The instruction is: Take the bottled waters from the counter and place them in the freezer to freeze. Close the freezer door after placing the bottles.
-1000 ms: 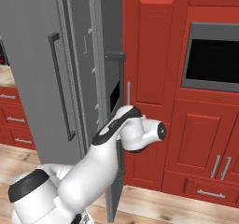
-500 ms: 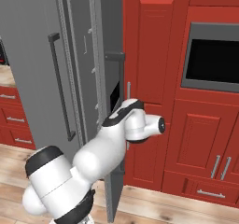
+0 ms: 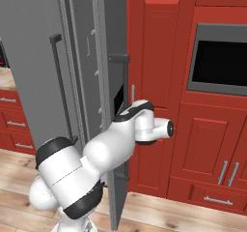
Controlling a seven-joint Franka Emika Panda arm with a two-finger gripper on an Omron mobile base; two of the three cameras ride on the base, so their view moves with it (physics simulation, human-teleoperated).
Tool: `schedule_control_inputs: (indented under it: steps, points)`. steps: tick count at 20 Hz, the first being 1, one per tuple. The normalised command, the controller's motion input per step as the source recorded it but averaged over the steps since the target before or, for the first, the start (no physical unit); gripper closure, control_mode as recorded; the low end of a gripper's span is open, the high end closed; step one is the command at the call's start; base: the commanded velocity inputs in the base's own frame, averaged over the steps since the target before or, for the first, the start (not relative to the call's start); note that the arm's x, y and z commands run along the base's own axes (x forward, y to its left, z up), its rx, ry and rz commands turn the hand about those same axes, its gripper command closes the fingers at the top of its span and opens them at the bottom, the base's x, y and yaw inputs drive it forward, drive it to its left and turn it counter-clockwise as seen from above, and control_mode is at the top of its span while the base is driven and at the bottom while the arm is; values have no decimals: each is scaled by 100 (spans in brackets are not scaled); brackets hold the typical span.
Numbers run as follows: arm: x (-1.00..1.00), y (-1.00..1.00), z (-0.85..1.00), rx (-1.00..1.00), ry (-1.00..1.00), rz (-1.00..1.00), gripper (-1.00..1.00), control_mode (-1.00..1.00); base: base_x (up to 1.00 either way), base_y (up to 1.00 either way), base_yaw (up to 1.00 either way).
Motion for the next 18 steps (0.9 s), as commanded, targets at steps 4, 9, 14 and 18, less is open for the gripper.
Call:
schedule_control_inputs:
  steps: [4,9,14,18]
  points:
    - [16,-2,-10,0,-4,0,-100,-100,0,0,0]
    - [23,0,-11,0,-4,0,-100,-100,0,0,0]
    - [28,0,-14,0,-1,0,-100,-100,0,0,0]
    - [16,2,-10,0,-5,2,-100,-100,0,0,0]
